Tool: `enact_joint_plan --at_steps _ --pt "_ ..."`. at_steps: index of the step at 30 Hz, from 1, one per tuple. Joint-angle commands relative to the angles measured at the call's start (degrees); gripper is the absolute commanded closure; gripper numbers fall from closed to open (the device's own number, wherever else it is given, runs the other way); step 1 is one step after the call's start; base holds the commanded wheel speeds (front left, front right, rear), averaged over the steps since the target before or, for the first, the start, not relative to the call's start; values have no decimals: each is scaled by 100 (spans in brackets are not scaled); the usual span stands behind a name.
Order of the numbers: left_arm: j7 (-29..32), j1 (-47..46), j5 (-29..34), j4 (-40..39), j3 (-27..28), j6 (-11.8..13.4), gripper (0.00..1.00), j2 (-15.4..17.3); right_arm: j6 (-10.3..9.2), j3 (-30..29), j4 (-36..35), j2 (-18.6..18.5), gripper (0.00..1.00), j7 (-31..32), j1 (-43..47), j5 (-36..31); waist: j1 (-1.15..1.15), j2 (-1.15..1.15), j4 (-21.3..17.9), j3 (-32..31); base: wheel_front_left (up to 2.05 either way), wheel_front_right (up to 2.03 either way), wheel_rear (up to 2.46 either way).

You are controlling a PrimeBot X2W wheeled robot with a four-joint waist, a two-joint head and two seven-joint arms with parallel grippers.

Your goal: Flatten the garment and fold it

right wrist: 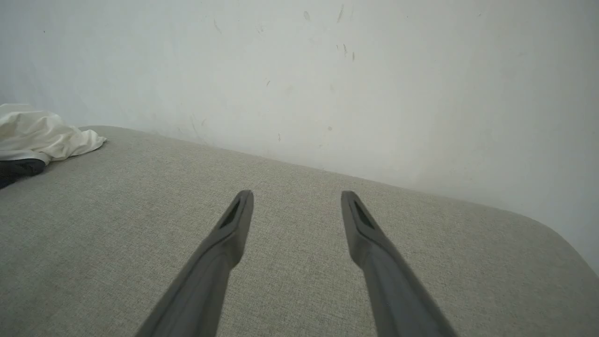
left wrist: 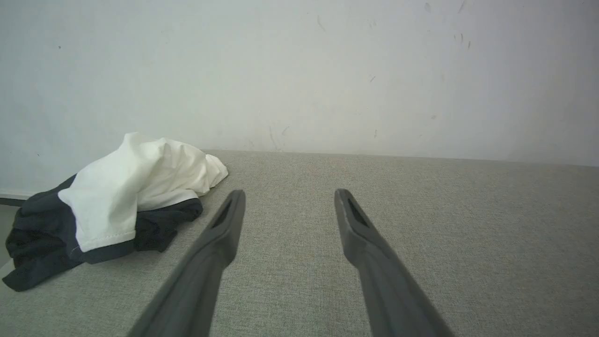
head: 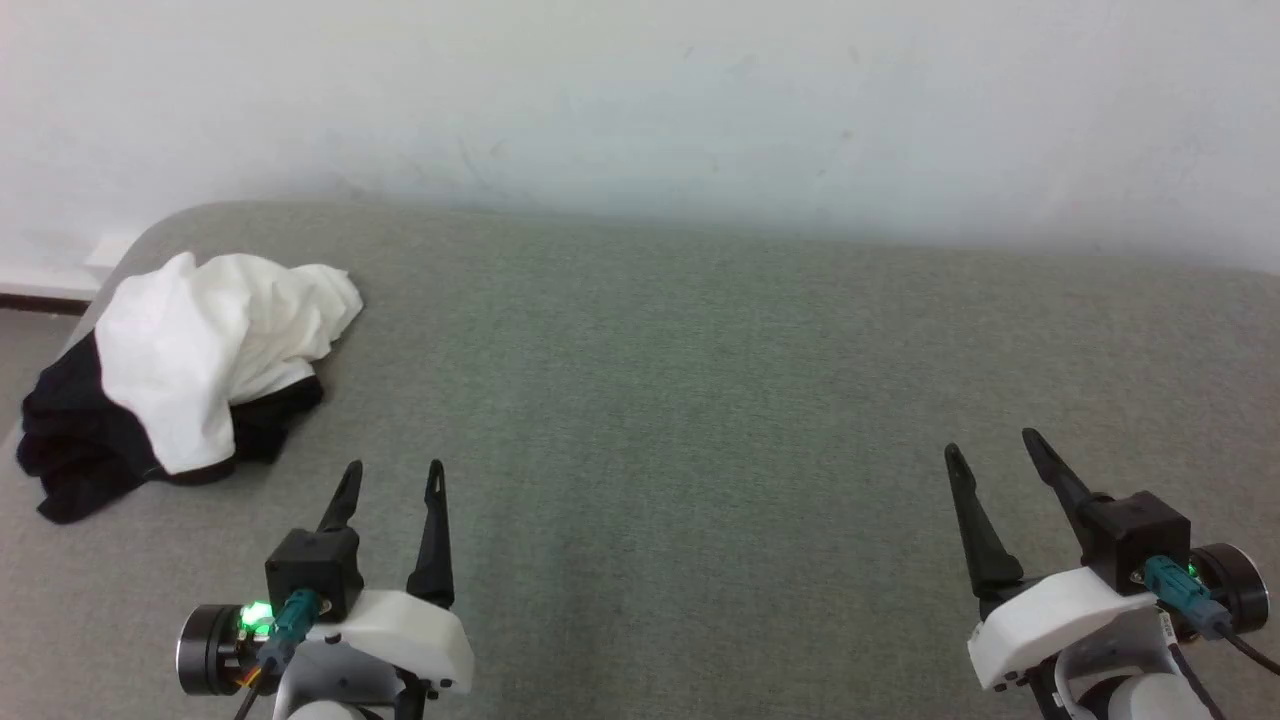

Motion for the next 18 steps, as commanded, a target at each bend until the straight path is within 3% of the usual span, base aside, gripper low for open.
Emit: enact_joint_plan --at_steps 1,18 --pt "-64 -58 -39 33 -19 57 0 20 -3 6 35 8 0 -58 -77 58 0 0 138 -4 0 0 0" --pt "-267 -39 -119 135 -111 220 0 80 -5 75 149 11 0 -247 -124 -14 0 0 782 -44 -2 -2 -2"
